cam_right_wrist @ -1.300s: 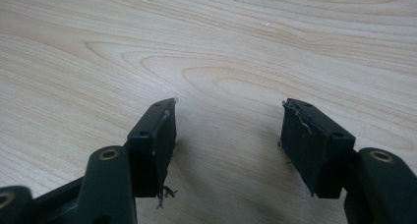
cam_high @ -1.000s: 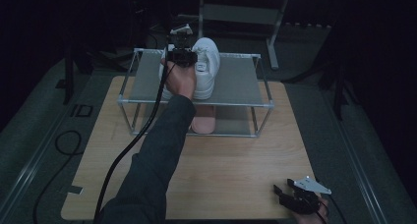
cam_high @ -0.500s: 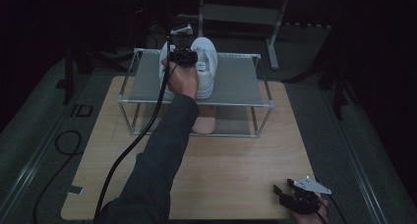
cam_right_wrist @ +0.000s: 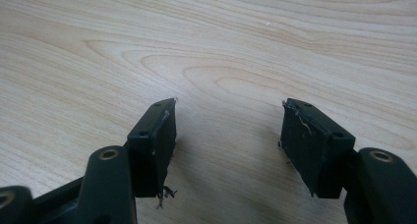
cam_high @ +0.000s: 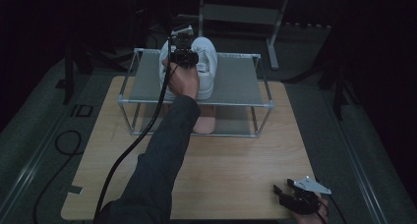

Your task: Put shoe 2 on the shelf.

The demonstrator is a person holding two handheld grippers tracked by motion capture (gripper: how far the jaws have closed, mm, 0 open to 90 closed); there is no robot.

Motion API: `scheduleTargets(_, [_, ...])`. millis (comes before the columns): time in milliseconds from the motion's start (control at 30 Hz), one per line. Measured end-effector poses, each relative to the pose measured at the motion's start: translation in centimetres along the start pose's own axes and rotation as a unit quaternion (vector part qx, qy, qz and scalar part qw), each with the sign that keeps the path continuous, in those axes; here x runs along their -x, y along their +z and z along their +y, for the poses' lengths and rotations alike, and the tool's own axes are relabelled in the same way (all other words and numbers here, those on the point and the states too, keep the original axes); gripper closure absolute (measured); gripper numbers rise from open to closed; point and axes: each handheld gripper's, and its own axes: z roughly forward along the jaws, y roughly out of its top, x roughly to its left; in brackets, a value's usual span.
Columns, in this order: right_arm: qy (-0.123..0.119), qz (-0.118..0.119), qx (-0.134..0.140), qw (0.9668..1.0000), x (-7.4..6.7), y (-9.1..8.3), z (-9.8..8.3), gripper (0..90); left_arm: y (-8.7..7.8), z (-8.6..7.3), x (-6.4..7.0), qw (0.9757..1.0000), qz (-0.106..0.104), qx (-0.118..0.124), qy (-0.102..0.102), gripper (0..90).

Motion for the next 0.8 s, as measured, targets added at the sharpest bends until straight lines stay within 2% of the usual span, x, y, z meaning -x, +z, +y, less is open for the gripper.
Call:
scheduleTargets(267, [0.000,0.000,0.000,1.0000,-0.01,0.00,0.00,37.6,0.08,0.06,-0.19,0.9999,-0.009,-0.004,0.006,64.3])
scheduleTargets(533, [0.000,0.000,0.000,1.0000,0.00,-0.01,0.00,37.6,0.05,-0.01,-0.17,0.9997,-0.006,0.000,0.022,56.7])
scheduleTargets(800, [0.000,0.000,0.000,1.0000,-0.01,0.00,0.00,37.6,0.00,0.08,-0.47,0.9994,-0.022,-0.004,0.027,49.9])
